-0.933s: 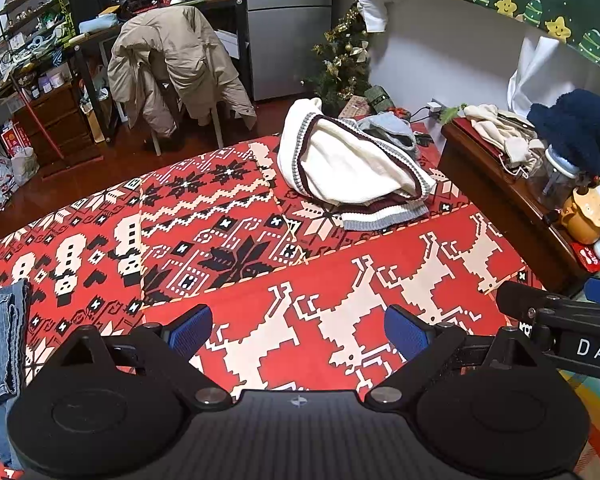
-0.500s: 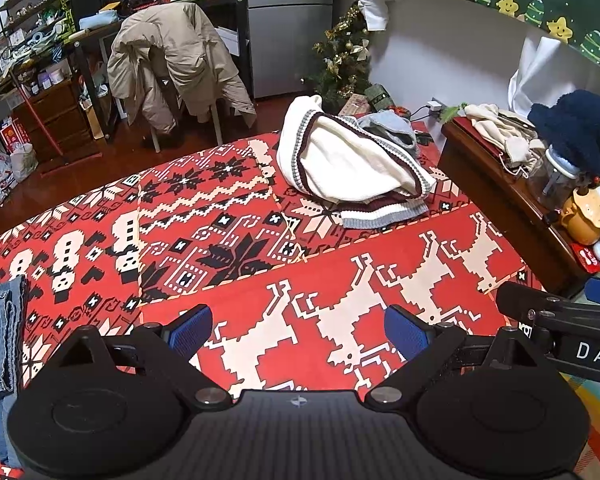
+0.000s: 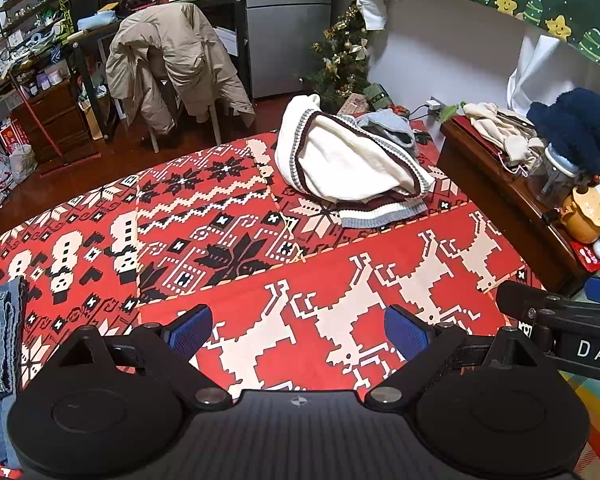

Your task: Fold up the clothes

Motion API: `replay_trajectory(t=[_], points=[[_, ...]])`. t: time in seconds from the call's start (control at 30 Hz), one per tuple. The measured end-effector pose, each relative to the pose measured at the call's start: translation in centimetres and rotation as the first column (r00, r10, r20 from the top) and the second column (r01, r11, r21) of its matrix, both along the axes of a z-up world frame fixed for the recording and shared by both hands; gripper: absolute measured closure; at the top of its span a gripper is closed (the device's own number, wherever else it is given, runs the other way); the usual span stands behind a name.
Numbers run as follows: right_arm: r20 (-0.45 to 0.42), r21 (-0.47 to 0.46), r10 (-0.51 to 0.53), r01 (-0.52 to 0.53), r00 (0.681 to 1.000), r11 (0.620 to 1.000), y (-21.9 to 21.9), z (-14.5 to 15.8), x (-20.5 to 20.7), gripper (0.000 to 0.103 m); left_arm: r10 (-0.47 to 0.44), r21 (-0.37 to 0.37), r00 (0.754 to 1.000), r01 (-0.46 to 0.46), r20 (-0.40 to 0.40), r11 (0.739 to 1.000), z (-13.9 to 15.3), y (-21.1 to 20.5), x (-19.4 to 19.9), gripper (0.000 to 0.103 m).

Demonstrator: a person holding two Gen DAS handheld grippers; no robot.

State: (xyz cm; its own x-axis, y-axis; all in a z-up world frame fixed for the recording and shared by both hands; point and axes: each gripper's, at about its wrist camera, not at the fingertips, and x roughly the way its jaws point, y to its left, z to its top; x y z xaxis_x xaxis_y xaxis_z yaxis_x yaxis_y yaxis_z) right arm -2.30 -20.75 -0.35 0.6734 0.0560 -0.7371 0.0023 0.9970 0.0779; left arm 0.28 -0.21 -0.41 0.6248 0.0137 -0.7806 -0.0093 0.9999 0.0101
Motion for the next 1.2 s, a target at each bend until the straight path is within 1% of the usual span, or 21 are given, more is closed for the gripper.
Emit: replay_trajectory(t=[1.2], points=[[-0.019, -0.012, -0.006, 0.006, 1.000, 1.000, 0.07, -0.57, 0.36, 0.001, 0.008, 0.005, 1.000, -0.008, -0.009, 1.000, -0.67, -0.11, 0.24, 0.009]])
